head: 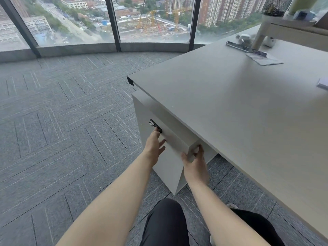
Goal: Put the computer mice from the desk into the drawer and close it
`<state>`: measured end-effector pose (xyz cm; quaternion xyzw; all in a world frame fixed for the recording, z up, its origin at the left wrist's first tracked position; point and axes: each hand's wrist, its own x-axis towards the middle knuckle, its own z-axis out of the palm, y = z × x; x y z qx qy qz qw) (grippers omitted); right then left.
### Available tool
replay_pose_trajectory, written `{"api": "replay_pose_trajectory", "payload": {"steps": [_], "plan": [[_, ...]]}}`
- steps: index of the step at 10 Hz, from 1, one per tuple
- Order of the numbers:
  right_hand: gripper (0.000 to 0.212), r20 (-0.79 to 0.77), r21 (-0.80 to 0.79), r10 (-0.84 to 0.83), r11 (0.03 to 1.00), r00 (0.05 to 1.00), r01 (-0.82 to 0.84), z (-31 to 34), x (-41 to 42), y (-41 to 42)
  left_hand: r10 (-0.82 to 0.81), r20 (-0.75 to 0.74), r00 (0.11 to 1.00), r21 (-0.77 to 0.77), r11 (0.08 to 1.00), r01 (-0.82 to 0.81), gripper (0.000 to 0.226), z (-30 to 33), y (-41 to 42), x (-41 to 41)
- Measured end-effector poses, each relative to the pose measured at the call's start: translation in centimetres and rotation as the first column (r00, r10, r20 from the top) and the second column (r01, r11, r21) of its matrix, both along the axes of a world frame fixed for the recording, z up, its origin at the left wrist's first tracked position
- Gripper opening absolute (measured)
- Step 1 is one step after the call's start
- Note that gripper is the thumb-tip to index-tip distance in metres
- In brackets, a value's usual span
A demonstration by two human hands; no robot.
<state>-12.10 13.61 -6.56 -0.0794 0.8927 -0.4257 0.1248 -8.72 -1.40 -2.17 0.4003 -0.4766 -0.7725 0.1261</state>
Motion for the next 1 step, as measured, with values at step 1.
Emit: {"api": "replay_pose_trajectory", "payload": {"steps": [1], "plan": [[0.075, 0.050, 0.001, 0.001, 1.000, 0.999, -0.001, 0.07, 0.11, 0.54, -0.043, 0.066, 0.997, -0.120, 0.992, 0.051, 0.050, -0.61, 0.29, 1.02]]}}
